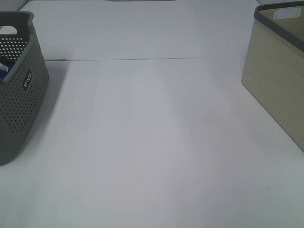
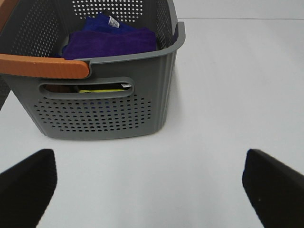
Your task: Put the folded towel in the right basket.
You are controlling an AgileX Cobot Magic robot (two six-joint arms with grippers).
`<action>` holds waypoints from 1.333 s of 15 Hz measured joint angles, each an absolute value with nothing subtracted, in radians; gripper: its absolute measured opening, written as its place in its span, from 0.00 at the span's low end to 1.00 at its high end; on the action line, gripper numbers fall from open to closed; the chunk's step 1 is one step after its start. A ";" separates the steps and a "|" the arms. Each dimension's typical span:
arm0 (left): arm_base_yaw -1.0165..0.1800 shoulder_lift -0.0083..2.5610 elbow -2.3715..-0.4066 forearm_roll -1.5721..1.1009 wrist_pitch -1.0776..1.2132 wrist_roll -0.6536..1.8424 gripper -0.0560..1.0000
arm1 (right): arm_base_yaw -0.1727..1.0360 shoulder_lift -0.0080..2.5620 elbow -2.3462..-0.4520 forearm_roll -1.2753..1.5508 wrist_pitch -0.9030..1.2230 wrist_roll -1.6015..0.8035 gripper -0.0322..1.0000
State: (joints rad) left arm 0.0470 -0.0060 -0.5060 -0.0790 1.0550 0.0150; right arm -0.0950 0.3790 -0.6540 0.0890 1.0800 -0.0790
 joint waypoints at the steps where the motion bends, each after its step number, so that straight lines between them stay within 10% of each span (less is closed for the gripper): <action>1: 0.047 -0.006 -0.506 -0.079 1.055 0.015 0.99 | -0.095 0.303 -0.621 0.073 1.082 -0.079 0.85; 20: 0.047 -0.006 -0.506 -0.079 1.055 0.015 0.99 | -0.060 -0.003 -0.456 0.029 1.101 0.000 0.85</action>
